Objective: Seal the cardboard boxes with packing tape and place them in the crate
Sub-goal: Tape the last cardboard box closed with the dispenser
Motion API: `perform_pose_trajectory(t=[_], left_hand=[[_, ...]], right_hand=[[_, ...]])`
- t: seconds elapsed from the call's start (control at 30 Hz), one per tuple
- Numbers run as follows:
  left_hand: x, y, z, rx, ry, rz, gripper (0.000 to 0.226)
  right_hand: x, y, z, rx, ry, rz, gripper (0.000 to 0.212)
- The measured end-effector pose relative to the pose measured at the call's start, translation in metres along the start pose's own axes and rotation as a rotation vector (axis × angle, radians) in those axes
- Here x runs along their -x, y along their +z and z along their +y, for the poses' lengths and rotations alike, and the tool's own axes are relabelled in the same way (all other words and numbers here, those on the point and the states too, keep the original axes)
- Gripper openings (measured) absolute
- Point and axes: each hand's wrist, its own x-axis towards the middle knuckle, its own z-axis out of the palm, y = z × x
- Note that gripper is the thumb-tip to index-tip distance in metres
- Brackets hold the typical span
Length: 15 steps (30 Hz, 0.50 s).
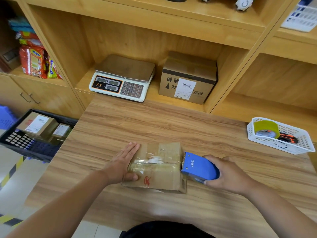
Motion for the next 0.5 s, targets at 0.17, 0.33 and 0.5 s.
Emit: perform_pose_trajectory(t=[0.17,0.33,0.5], left_hand=[[0.01,0.003,-0.015,0.029,0.032,0.035,0.119],[0.014,0.016,-0.013,0.127,0.049,0.023,0.124],[-0.001,0.02,-0.003,0.142,0.07,-0.065,0.128]], right_hand=[[-0.004,-0.015,-0.033,0.021,-0.056,0.045,0.053],[-0.001,-0.028,-0.055,0.059,-0.082,0.072,0.063],[0.006,-0.044,-0.069,0.127,-0.099,0.099,0.075]])
